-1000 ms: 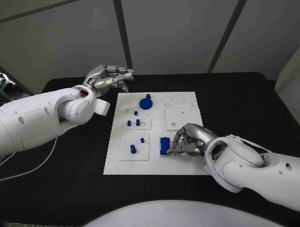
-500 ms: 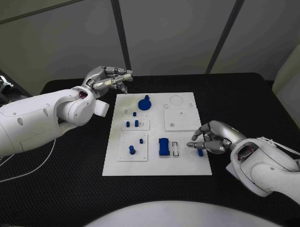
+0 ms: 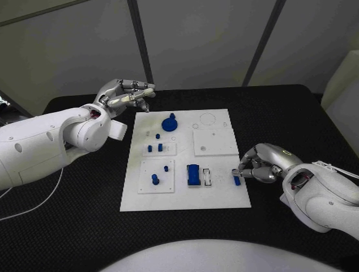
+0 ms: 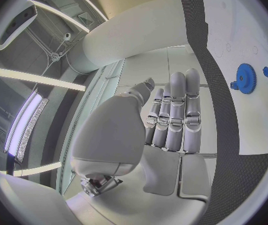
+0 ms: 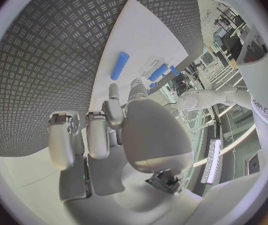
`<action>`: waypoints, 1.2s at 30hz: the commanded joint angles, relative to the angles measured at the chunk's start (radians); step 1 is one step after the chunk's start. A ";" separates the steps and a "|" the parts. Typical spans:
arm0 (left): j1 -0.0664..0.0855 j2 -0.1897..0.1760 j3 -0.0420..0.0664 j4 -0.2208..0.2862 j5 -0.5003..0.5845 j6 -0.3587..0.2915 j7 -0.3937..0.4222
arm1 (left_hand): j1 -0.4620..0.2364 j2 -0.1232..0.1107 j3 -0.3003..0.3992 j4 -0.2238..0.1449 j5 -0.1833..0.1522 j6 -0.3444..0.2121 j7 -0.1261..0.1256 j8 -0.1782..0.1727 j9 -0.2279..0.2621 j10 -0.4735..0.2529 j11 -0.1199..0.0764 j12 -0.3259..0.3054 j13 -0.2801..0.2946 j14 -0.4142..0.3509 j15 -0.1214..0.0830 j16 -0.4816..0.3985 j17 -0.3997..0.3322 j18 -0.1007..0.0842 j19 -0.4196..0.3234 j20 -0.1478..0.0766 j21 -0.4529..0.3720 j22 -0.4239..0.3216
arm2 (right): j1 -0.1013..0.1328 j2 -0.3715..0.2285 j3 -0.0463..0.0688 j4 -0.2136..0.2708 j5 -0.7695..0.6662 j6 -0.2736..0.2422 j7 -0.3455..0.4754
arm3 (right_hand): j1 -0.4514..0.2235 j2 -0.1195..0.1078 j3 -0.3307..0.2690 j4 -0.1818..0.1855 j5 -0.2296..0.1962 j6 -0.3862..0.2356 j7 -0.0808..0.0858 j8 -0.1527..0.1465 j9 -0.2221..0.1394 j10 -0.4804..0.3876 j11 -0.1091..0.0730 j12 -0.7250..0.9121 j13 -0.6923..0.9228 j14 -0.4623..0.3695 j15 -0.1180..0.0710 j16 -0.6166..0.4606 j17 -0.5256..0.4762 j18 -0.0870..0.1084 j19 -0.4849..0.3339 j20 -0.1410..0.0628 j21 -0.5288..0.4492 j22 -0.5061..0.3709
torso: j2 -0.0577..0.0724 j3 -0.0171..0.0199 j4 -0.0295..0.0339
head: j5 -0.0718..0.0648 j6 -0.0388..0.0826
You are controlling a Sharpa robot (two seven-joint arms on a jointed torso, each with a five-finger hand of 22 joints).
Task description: Assemble the parts on the task board
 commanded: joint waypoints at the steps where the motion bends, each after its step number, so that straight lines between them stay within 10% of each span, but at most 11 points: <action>1: 0.001 0.000 0.001 0.002 0.004 0.009 0.009 | 0.003 0.002 -0.002 -0.004 0.000 -0.006 -0.002 0.003 -0.001 -0.008 0.001 0.003 -0.001 -0.004 0.001 -0.006 -0.001 -0.019 -0.005 -0.001 -0.003 -0.001 | 0.000 0.009 0.000 -0.008 -0.072 0.068 -0.045 | -0.006 -0.004 -0.007 0.000 -0.005 0.007 0.001 -0.004 -0.001 0.003 -0.007 0.000 0.001 0.069 -0.005 -0.006 0.089 -0.013 0.103 -0.002 -0.003 0.260 | 0.000 -0.0010 0.0026 | -0.003 0.000; 30: -0.002 0.001 0.000 -0.003 0.004 0.014 0.005 | 0.002 0.002 -0.004 -0.004 0.000 -0.008 -0.001 0.005 -0.001 -0.009 0.002 0.006 -0.002 -0.004 0.001 -0.008 -0.005 -0.019 -0.004 -0.001 -0.006 -0.004 | -0.018 0.072 -0.001 -0.046 -0.115 0.232 -0.095 | 0.064 0.003 0.000 -0.027 0.053 0.037 -0.012 -0.015 0.005 0.006 -0.019 -0.005 0.004 0.071 -0.015 -0.004 0.095 -0.014 0.105 -0.011 0.000 0.262 | -0.001 -0.0014 0.0026 | -0.005 -0.002; 36: -0.002 0.000 0.000 -0.002 0.004 0.015 0.004 | 0.002 0.002 -0.004 -0.004 0.000 -0.008 -0.001 0.005 -0.001 -0.009 0.002 0.006 -0.002 -0.004 0.001 -0.008 -0.005 -0.019 -0.004 -0.001 -0.006 -0.004 | -0.020 0.088 -0.001 -0.048 -0.169 0.265 -0.114 | 0.135 0.019 0.036 -0.064 -0.023 0.042 -0.015 -0.024 0.006 0.004 -0.023 -0.012 0.003 0.071 -0.020 -0.003 0.097 -0.014 0.106 -0.016 0.001 0.262 | -0.001 -0.0007 0.0015 | -0.005 -0.002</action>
